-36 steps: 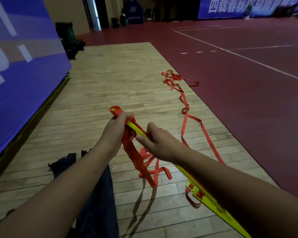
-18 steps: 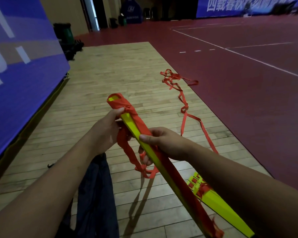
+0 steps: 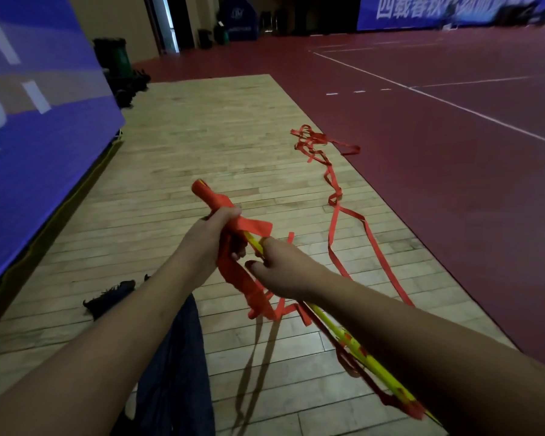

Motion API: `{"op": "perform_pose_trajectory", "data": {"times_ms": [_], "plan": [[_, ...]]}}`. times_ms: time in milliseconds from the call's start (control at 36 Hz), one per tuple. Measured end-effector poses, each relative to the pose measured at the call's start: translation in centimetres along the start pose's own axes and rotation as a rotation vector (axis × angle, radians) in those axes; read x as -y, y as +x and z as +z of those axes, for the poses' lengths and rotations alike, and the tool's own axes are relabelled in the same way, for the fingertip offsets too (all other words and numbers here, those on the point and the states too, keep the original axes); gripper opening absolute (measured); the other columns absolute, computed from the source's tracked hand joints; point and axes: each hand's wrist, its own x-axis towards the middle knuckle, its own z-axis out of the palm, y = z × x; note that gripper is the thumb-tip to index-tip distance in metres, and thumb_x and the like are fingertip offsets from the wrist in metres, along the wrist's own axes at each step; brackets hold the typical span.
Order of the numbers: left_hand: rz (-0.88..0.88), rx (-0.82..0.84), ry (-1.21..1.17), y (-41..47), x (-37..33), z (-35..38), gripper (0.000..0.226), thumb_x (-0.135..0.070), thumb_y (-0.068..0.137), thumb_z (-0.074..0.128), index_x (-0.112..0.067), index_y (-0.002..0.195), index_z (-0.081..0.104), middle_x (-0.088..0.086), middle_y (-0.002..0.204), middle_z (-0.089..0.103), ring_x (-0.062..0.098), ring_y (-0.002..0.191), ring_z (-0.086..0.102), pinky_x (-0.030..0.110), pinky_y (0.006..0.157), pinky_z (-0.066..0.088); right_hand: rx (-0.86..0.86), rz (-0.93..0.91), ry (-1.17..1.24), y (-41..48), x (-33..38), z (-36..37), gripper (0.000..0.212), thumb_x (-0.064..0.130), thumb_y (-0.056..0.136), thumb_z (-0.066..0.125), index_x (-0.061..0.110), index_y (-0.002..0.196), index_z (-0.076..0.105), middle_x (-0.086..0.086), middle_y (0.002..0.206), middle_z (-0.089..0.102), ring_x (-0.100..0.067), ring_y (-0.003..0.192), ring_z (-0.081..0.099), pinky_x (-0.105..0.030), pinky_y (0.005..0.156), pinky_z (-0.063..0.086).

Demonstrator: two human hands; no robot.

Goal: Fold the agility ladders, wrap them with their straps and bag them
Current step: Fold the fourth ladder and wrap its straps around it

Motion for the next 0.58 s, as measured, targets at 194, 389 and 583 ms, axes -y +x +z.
{"op": "perform_pose_trajectory", "data": {"times_ms": [194, 389, 583], "plan": [[0.127, 0.128, -0.134, -0.7, -1.1, -0.9, 0.027, -0.033, 0.081, 0.057, -0.009, 0.088, 0.068, 0.007, 0.078, 0.063, 0.021, 0.074, 0.064, 0.034, 0.072, 0.052, 0.327, 0.07, 0.642, -0.1, -2.0, -2.9, 0.035, 0.043, 0.093, 0.068, 0.013, 0.111, 0.067, -0.007, 0.095, 0.075, -0.03, 0.089, 0.072, -0.047, 0.087, 0.056], [0.036, 0.088, 0.04, -0.2, -1.1, -1.1, 0.039, -0.043, 0.099, 0.047, -0.008, 0.091, 0.063, 0.014, 0.075, 0.064, 0.026, 0.065, 0.063, 0.032, 0.057, 0.052, 0.187, 0.005, 0.721, 0.0, -2.1, -2.1, 0.024, 0.034, 0.097, 0.067, 0.013, 0.109, 0.067, -0.013, 0.093, 0.072, -0.035, 0.088, 0.074, -0.05, 0.086, 0.058], [-0.136, 0.082, 0.205, -0.6, 0.2, -0.2, 0.042, -0.044, 0.099, 0.055, -0.003, 0.1, 0.057, 0.009, 0.064, 0.058, 0.02, 0.051, 0.055, 0.029, 0.053, 0.044, -0.11, 0.034, -0.051, -0.1, -0.6, 0.0, 0.015, 0.024, 0.104, 0.053, 0.013, 0.115, 0.054, -0.005, 0.094, 0.06, -0.018, 0.076, 0.06, -0.039, 0.071, 0.055]]}}
